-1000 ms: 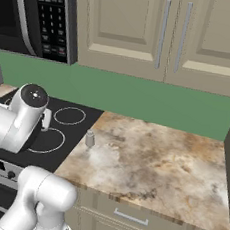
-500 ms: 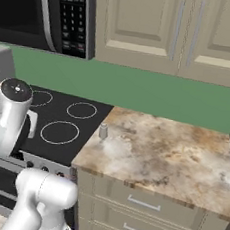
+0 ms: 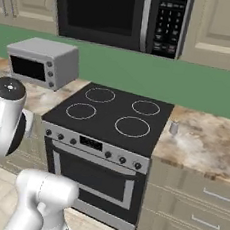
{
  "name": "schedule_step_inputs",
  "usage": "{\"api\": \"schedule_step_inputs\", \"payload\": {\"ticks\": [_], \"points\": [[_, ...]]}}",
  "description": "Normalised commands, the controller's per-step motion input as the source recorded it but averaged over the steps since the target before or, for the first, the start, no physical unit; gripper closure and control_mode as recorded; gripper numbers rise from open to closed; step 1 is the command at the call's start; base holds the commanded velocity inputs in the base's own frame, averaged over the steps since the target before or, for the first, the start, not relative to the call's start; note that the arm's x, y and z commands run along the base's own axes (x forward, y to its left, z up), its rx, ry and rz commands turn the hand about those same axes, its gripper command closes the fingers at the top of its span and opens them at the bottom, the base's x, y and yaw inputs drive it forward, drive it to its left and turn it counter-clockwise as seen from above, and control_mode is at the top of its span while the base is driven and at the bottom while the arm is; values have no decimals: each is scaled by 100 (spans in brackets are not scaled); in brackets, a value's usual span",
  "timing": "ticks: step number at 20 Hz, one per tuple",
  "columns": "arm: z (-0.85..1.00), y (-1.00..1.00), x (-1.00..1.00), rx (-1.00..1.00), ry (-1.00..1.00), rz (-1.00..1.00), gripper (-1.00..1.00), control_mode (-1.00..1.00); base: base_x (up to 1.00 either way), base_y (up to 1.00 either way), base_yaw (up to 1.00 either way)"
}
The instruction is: Collect the paprika, ketchup, and shaker from the cabinet and place them next to the stove.
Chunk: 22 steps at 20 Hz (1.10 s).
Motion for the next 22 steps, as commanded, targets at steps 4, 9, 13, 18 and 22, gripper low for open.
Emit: {"api": "schedule_step_inputs", "payload": {"ticks": [4,9,13,18,22], "points": [[0,0,0,0,0,0,-100,100,-1,86,46],[0,0,0,0,0,0,-100,100,1,57,54],[0,0,0,0,0,0,-100,100,1,42,56],[0,0,0,0,0,0,-100,100,0,36,55],[0,0,0,0,0,0,-100,100,0,48,55]]}}
